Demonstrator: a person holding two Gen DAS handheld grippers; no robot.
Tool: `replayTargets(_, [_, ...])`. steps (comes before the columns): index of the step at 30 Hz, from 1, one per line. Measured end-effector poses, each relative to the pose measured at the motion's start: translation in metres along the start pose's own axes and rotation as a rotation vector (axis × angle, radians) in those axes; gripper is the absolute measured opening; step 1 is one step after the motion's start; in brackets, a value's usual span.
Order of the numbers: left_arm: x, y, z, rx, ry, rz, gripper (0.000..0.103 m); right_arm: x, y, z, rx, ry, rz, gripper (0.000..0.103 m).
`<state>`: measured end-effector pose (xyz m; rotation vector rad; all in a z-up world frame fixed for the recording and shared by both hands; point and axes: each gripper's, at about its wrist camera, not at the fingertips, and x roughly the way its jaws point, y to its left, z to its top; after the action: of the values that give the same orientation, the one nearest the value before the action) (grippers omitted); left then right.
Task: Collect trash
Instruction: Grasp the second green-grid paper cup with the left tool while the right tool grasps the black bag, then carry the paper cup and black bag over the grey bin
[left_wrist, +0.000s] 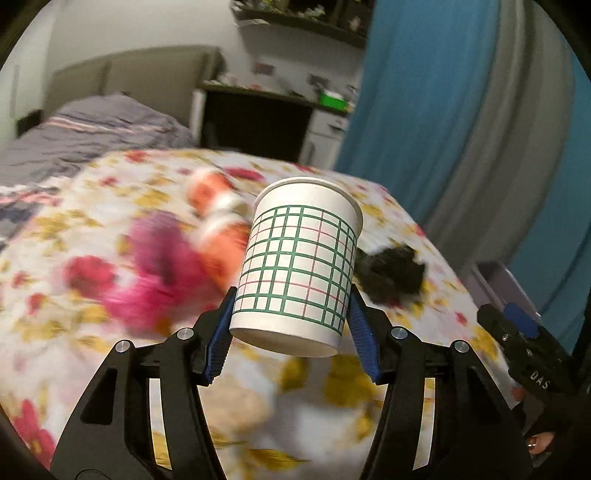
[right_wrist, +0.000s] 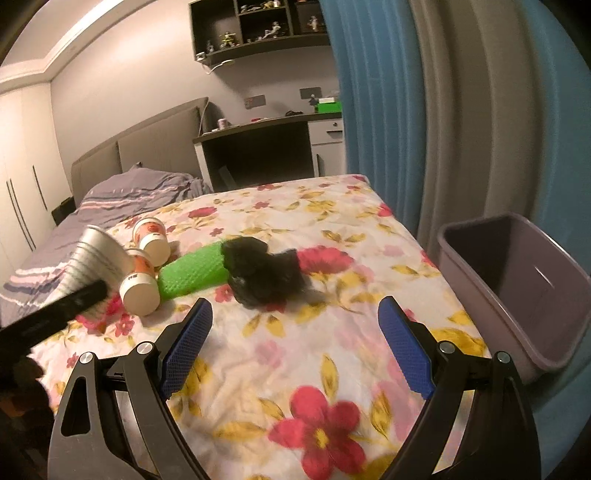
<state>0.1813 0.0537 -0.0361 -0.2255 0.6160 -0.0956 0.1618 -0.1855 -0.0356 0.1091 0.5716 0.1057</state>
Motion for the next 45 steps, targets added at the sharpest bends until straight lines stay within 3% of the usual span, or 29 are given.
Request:
replayTargets(7, [-0.012, 0.035, 0.01, -0.059, -0.051, 0.088, 0.056, 0.032, 0.026, 0.016, -0.05, -0.012, 0.011, 0.087])
replayTargets(17, [-0.009, 0.061, 0.015, -0.101, -0.065, 0.134, 0.056, 0.087, 0.052, 0.025, -0.11, 0.035, 0.016, 0.065])
replayTargets(20, [-0.006, 0.065, 0.016, -0.11, -0.062, 0.137, 0.056, 0.096, 0.055, 0.025, -0.118, 0.058, 0.004, 0.048])
replayTargets(22, [-0.006, 0.066, 0.016, -0.114, -0.062, 0.136, 0.056, 0.102, 0.055, 0.024, -0.127, 0.085, -0.006, 0.028])
replayTargets(25, [-0.006, 0.066, 0.016, -0.113, -0.064, 0.136, 0.056, 0.104, 0.051, 0.022, -0.115, 0.101, 0.0, 0.012])
replayTargets(29, [-0.009, 0.064, 0.015, -0.108, -0.064, 0.135, 0.056, 0.09, 0.041, 0.021, -0.085, 0.086, 0.008, 0.006])
replayTargets(37, [-0.027, 0.046, 0.008, -0.083, -0.081, 0.13, 0.056, 0.025, 0.025, 0.014, -0.064, 0.009, 0.054, 0.006])
replayTargets(45, [-0.042, 0.011, -0.008, -0.051, -0.08, 0.091, 0.056, -0.034, 0.002, -0.009, -0.061, -0.008, 0.088, 0.006])
